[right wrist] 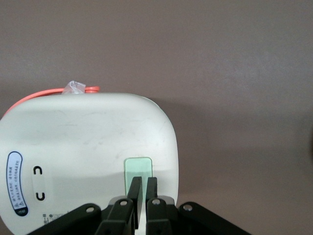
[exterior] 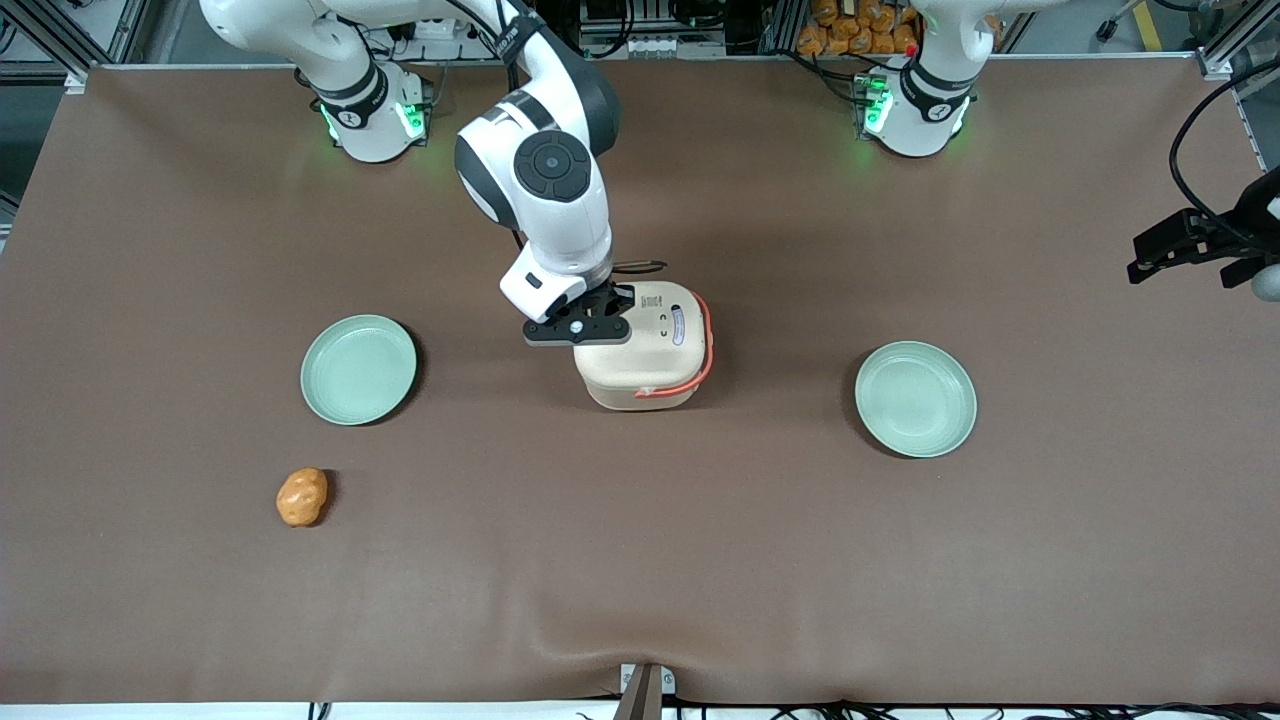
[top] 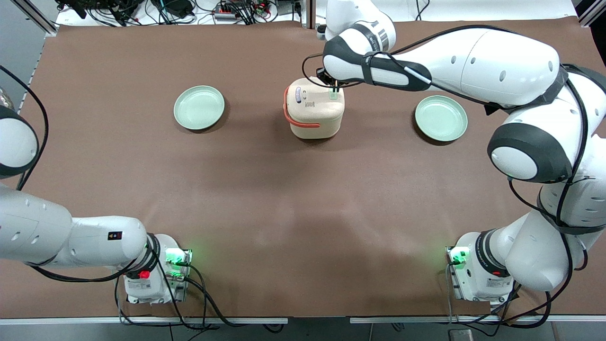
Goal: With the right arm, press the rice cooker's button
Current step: 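Press down on the lid button with the right gripper fingertips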
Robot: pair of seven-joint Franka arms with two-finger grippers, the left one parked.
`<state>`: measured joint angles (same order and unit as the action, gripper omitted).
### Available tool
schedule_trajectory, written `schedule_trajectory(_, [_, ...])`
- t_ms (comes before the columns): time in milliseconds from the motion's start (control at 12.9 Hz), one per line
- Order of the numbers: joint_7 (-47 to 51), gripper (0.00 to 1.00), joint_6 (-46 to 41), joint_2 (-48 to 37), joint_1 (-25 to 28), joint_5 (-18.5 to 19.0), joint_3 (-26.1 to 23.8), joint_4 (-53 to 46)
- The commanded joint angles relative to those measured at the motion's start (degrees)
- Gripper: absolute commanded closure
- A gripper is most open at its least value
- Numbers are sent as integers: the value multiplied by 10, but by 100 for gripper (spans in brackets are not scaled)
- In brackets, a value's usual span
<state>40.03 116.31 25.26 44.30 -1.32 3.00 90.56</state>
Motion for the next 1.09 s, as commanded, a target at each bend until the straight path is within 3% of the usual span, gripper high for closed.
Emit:
schedule_trajectory(0, [14,90,6,7,11,9,6,-5])
schedule_trajectory(1009, [18,90,28,23,11,9,6,-2])
